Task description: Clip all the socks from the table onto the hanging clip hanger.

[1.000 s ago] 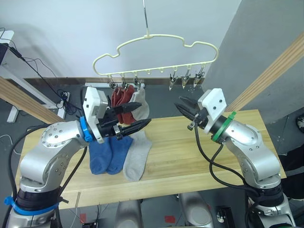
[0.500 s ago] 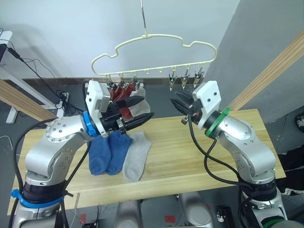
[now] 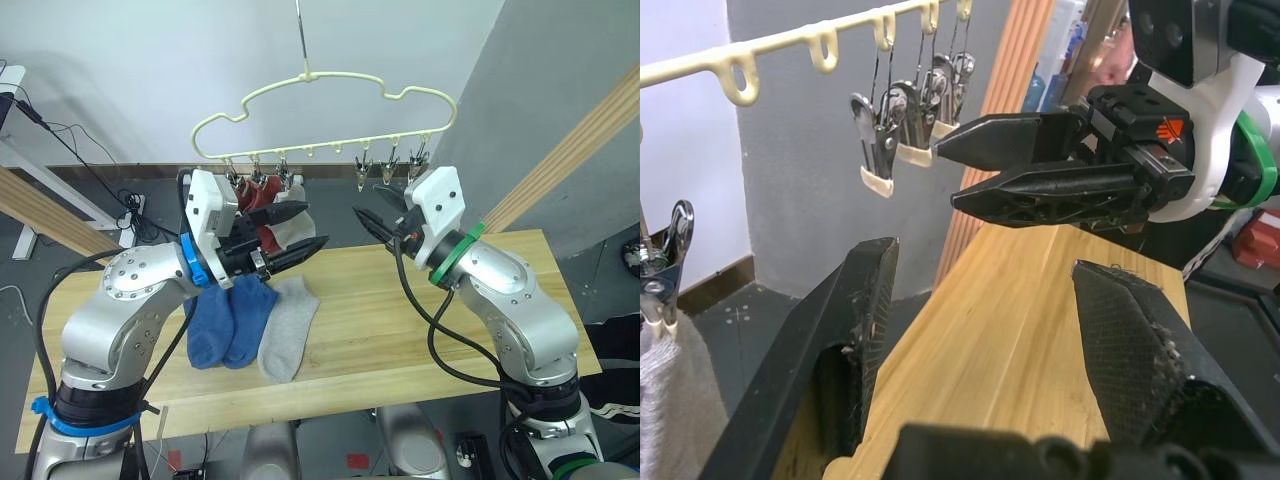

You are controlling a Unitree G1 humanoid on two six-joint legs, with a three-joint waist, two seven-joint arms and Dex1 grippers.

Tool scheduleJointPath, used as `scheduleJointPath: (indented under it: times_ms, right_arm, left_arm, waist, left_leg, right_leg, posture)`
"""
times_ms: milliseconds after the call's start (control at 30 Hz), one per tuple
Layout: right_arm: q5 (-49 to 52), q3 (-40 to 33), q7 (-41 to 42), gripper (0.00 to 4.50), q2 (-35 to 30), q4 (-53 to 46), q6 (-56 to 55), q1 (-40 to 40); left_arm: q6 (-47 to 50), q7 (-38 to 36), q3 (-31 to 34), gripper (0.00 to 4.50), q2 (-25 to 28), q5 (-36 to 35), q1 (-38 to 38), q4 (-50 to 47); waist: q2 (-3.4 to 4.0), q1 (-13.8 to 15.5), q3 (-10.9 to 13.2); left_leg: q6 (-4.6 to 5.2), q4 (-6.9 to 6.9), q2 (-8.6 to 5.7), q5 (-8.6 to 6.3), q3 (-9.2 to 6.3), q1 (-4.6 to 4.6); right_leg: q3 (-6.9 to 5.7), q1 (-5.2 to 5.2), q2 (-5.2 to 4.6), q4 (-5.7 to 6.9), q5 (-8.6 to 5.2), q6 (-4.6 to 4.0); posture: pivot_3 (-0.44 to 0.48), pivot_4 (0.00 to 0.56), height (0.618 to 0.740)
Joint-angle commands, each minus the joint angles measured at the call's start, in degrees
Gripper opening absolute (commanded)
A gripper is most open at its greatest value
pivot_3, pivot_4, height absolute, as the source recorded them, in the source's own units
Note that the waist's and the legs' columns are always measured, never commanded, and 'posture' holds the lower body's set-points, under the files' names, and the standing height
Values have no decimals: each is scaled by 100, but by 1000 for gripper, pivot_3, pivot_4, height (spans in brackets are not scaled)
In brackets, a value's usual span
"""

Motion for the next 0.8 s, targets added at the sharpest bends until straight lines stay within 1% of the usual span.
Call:
scheduleJointPath:
  times_ms: [33, 200, 400, 800]
  right_arm:
    - [-25, -3, -128, 2263, 121, -53, -123, -146]
    - [-151, 43, -267, 2263, 244, 204, -178, -350]
    - [-171, 34, -249, 2263, 356, 503, -313, -651]
    - [-133, 147, -196, 2263, 653, 735, -454, -895]
  left_arm:
    - [-119, 27, 34, 3051, -24, 25, -41, -108]
    - [-109, 16, 28, 3051, -30, 40, -42, -97]
    - [-118, -9, 53, 3051, -45, 8, -36, -92]
    - [-113, 2, 72, 3051, -50, 7, -9, -103]
  waist:
    - [0, -1, 0]
    - [0, -6, 0]
    - [0, -8, 0]
    - [0, -10, 0]
  left_leg:
    - [0, 0, 0, 0, -1, 0]
    - [0, 1, 0, 0, -1, 0]
    - [0, 0, 0, 0, -1, 0]
    - [0, 0, 1, 0, -2, -1]
  right_leg:
    - [-1, 0, 0, 0, 0, 0]
    - [0, 0, 0, 1, 0, -1]
    - [-1, -1, 0, 1, 1, -1]
    - [-1, -1, -1, 2, 1, -2]
  posture:
    - [-220, 337, 740]
    - [-220, 337, 740]
    - [-220, 337, 740]
    - [-215, 336, 740]
